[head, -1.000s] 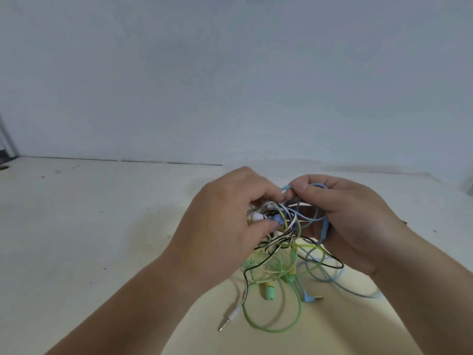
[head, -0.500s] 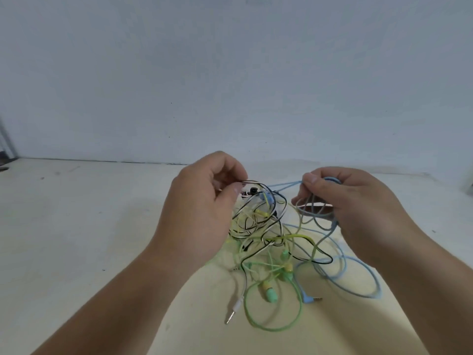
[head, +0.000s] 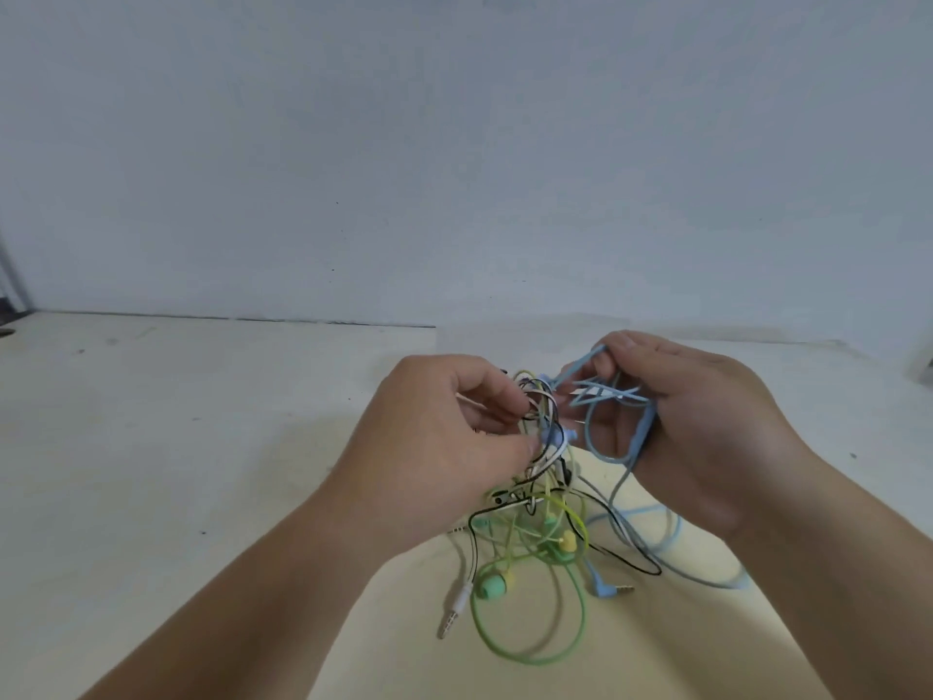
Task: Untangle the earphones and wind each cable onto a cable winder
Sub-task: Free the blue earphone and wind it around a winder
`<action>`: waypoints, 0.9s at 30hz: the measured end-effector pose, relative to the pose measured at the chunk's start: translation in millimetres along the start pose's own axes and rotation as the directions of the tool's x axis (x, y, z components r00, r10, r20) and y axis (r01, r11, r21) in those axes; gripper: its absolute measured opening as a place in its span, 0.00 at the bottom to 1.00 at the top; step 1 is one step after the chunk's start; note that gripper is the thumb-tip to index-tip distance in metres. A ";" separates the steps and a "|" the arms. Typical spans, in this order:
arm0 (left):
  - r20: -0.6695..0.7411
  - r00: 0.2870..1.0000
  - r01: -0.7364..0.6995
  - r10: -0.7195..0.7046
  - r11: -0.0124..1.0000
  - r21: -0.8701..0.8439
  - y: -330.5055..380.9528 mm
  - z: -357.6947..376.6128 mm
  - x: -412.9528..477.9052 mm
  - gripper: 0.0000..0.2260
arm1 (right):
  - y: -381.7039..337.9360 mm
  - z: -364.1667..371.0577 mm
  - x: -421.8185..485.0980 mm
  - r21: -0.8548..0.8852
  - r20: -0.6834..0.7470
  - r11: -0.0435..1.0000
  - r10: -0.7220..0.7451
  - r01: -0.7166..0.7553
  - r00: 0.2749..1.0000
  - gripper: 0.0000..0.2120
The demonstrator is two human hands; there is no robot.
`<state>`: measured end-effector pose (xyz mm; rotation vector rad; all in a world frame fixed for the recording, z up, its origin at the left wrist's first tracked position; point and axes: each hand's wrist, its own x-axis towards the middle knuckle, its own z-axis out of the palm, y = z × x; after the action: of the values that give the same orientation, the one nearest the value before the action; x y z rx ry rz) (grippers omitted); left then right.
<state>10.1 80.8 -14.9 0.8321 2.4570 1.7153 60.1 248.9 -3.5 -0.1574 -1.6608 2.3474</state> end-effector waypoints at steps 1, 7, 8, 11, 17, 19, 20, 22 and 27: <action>0.015 1.000 0.013 -0.013 1.000 -0.016 0.6 0.4 -0.3 0.09 | 0.0 -0.1 0.5 0.015 0.000 1.000 0.011 -0.011 1.000 0.17; -0.015 1.000 -0.016 0.016 1.000 -0.005 -1.0 5.1 -0.7 0.16 | 0.4 2.5 -1.0 0.073 0.020 0.997 0.033 -0.035 0.999 0.15; -0.019 1.000 -0.024 0.024 1.000 -0.004 -1.5 5.9 -0.6 0.16 | 0.2 2.9 -1.7 0.084 0.026 0.996 0.034 -0.036 0.999 0.14; -0.028 0.998 -0.063 0.064 0.997 0.040 -3.9 7.4 -0.3 0.11 | 0.4 2.6 -0.1 0.098 0.042 0.994 0.032 -0.036 0.999 0.16; -0.093 0.995 -0.027 0.026 1.000 -0.006 -7.7 5.4 4.5 0.07 | -2.5 -3.5 3.7 0.030 0.001 0.999 0.024 -0.024 1.000 0.15; -0.110 0.994 -0.024 0.027 0.999 0.032 -7.1 2.7 5.5 0.05 | -3.6 -5.1 4.0 0.018 -0.007 0.999 0.027 -0.027 1.000 0.14; -0.127 0.991 -0.039 0.051 0.995 0.097 -7.9 0.7 5.8 0.06 | -4.0 -5.4 3.9 0.005 -0.009 1.000 0.028 -0.028 1.000 0.14; -0.111 0.986 -0.100 0.126 0.972 0.213 -8.8 -4.7 4.9 0.12 | -5.3 -5.1 3.2 -0.011 -0.001 1.000 0.020 -0.020 1.000 0.14; 0.036 0.973 -0.229 0.227 0.945 0.233 -10.1 -5.7 3.5 0.12 | -6.8 -4.8 0.1 -0.108 0.114 0.994 -0.023 0.036 0.993 0.10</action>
<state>1.2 74.9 -20.6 1.1877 2.6884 1.4898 62.2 255.4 1.3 -0.0217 -1.8327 2.2824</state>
